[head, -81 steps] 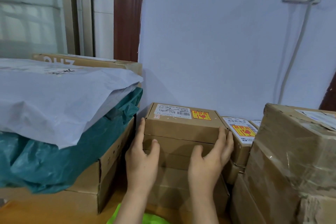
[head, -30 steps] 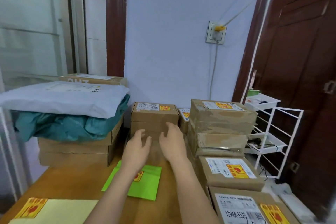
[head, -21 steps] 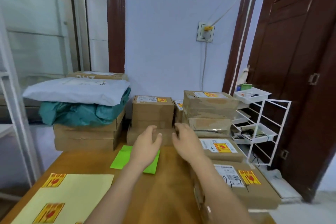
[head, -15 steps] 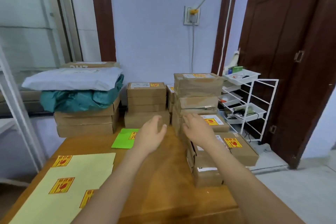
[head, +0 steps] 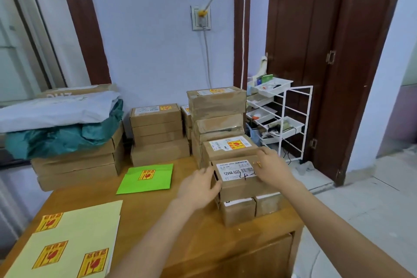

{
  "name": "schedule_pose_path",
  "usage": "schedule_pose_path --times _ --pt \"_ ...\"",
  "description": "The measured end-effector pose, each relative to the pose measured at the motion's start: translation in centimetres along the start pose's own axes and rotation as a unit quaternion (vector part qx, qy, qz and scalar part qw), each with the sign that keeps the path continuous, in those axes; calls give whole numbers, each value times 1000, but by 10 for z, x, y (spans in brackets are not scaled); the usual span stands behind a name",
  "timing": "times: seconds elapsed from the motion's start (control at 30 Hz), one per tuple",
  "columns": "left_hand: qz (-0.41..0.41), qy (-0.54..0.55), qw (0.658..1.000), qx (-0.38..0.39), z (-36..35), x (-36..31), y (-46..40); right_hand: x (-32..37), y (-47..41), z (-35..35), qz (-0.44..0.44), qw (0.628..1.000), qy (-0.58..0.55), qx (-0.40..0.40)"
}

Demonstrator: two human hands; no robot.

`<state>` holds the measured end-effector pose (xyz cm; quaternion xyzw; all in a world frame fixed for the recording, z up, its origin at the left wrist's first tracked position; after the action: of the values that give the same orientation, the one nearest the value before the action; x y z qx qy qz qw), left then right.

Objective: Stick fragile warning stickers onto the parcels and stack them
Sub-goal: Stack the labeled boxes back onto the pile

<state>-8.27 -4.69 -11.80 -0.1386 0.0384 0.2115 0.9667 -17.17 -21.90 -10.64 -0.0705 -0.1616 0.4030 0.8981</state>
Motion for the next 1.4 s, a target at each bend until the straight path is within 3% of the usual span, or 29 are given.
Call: schedule_pose_path --times 0.23,0.43,0.57,0.73,1.1,1.4 --pt "40 122 991 18 -16 7 2 -45 5 -12 -121 990 -54 54" --pt "27 248 967 -41 -22 0 -2 -47 6 -13 -140 982 -104 69" --pt "58 261 961 -67 -20 6 -1 -44 4 -8 -134 984 -91 74" --pt "57 270 949 -155 10 11 6 -35 5 18 -124 985 -109 41" --pt "97 267 920 -270 76 52 40 33 8 49 -76 979 -185 31" --pt "116 261 918 -273 108 88 52 86 2 76 -34 971 -238 -2"
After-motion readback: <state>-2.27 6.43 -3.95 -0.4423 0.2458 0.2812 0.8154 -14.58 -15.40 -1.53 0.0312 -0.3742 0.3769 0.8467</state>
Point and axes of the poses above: each hand's wrist, its own y-axis away from the middle knuckle, its own z-axis out of the back of the hand, x = y × z, the point moved 8 cm from there along -y, towards the middle knuckle, and after that the axes turned 9 degrees about -z, right-handed, at the moved point
